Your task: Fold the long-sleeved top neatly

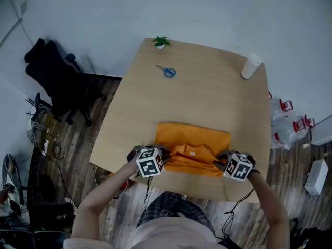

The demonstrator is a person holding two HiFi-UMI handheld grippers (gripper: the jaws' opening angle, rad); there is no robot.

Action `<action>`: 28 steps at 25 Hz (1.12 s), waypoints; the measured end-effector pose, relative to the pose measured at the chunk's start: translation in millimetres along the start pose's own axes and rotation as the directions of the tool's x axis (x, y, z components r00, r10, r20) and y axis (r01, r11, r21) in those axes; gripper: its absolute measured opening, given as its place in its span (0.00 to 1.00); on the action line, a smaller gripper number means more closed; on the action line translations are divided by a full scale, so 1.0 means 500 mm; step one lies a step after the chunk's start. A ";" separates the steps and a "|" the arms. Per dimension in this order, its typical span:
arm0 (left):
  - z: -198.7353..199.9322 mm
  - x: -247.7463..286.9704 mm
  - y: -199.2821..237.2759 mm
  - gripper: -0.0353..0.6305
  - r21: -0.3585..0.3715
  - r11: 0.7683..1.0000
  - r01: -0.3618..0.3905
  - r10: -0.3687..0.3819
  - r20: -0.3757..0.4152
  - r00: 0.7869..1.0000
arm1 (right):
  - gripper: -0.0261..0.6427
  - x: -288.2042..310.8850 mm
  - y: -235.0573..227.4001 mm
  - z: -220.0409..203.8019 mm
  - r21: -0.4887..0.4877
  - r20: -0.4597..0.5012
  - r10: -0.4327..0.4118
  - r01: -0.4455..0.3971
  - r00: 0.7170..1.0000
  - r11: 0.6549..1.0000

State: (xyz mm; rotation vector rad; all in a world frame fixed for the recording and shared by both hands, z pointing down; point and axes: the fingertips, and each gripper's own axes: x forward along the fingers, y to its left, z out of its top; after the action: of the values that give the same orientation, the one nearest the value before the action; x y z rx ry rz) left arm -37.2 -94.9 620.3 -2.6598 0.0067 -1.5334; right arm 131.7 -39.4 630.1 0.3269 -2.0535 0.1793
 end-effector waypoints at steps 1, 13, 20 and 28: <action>-0.005 0.006 -0.011 0.12 0.010 1.000 0.010 -0.010 -0.008 1.000 | 0.11 0.008 0.012 -0.004 -0.012 -0.013 0.011 -0.011 1.000 1.000; -0.057 0.024 -0.091 0.14 -0.017 0.991 0.130 -0.129 0.008 0.992 | 0.12 0.058 0.109 -0.064 -0.050 -0.042 0.069 -0.071 0.997 0.996; -0.080 0.034 -0.135 0.23 -0.078 0.973 0.217 -0.219 -0.014 0.976 | 0.28 0.073 0.152 -0.080 0.008 -0.035 0.115 -0.114 0.993 0.993; -0.088 0.024 -0.167 0.30 -0.094 0.958 0.270 -0.275 -0.040 0.961 | 0.34 0.065 0.196 -0.102 0.035 -0.056 0.131 -0.129 0.990 0.991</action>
State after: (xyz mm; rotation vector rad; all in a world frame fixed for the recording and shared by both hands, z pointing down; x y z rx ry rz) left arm -72.0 -14.6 658.3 -2.7831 -0.3101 -1.7168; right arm 129.5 62.2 684.0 0.2040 -2.0170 0.2972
